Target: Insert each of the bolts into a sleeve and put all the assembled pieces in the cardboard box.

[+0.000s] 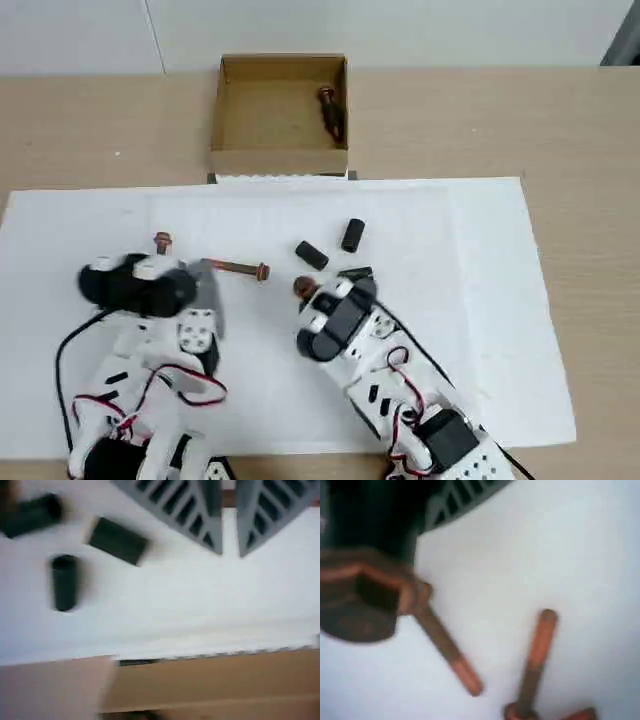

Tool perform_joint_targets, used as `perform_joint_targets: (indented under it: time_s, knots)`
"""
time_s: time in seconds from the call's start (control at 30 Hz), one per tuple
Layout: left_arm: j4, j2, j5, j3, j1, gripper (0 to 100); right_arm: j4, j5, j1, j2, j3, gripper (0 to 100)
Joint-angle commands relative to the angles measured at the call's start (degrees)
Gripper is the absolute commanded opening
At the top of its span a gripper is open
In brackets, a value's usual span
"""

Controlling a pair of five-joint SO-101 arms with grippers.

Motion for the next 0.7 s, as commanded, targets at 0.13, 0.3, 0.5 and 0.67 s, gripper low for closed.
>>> perform_joint_targets:
  time_s: [0.13, 0.3, 0.5, 0.67]
  knots:
    - [-1.2, -0.4, -0.6, 5.1, -11.3, 1, -1.3, -8.9, 10.3, -0.3, -2.9, 0.2]
    - [-1.2, -0.4, -0.6, 8.4, -14.4, 1, 5.9, -13.1, 14.2, -0.3, -3.9, 0.2]
    - [-1.1, -0.4, -0.6, 9.5, -14.8, 1, 10.2, -15.0, 14.4, 0.0, -10.3, 0.3]
    - [-1.2, -0.4, -0.6, 11.6, -14.6, 1, 10.2, -14.6, 13.7, 9.6, -18.7, 0.3]
